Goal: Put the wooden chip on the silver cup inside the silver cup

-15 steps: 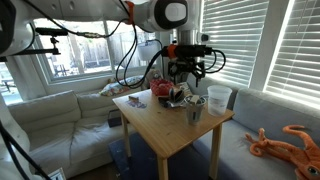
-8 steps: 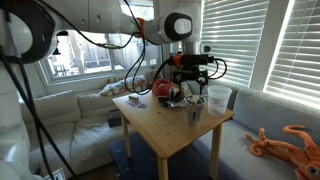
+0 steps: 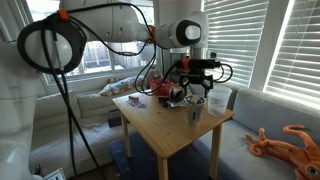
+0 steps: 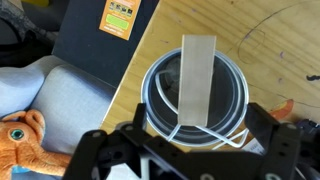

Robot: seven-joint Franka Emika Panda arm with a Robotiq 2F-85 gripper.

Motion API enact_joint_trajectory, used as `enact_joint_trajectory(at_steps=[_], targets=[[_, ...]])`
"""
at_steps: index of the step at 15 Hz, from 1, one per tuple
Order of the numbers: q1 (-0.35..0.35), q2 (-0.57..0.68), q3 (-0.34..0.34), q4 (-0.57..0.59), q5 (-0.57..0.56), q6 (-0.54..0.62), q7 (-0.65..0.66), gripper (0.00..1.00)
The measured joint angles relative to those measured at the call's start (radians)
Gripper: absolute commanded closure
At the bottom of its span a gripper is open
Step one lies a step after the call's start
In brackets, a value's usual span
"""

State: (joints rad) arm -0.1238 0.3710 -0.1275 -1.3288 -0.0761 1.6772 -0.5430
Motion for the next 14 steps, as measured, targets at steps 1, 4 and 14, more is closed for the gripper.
enact_joint_trajectory(at_steps=[1,4,14], targets=[[-0.006,0.014,0.001,0.027,0.000,-0.030,0.000,0.00],[-0.017,0.051,0.005,0.102,0.000,-0.104,0.000,0.00],[-0.026,0.180,0.023,0.296,-0.003,-0.225,0.012,0.17]])
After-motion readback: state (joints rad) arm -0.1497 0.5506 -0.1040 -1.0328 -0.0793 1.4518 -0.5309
